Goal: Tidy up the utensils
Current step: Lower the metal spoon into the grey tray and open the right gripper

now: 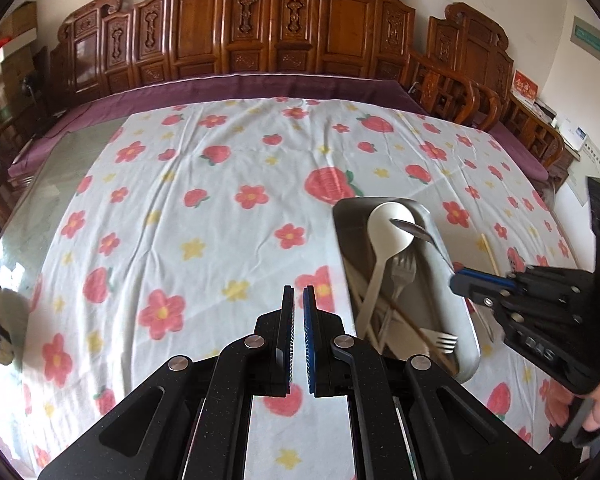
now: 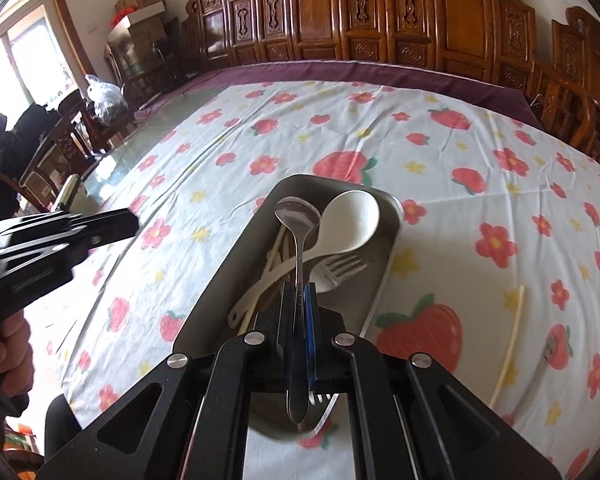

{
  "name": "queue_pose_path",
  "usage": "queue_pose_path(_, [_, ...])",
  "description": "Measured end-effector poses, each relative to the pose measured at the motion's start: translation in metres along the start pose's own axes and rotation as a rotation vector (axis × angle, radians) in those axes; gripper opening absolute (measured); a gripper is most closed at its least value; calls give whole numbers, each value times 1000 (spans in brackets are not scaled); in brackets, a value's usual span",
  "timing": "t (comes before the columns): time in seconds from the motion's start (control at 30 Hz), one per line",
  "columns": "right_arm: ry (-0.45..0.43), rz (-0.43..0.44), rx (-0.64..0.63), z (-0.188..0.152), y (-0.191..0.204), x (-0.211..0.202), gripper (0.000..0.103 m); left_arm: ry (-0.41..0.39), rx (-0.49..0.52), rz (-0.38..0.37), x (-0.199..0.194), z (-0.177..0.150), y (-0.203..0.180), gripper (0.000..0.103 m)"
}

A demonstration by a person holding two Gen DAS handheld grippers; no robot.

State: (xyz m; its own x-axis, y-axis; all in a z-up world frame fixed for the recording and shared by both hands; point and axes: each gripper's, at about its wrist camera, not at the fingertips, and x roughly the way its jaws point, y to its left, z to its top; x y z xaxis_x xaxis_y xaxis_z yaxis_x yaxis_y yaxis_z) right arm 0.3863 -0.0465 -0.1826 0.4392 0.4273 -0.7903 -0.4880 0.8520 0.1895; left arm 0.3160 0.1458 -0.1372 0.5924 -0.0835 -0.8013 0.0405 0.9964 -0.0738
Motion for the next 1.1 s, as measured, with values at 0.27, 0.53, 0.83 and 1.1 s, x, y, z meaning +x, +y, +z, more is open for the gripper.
queue_pose_path(0.27, [44, -24, -2, 16, 8, 36, 6, -5, -8, 9, -6, -6, 11, 3])
queue_pose_path(0.53, [54, -26, 5, 18, 10, 44, 7, -11, -1, 7, -11, -8, 9, 3])
queue_pose_path(0.83, [56, -28, 12, 14, 8, 43, 7, -11, 5, 8, -13, -9, 5, 3])
queue_pose_path(1.1, [39, 35, 1, 9, 11, 30, 8, -9, 5, 3, -15, -10, 2, 3])
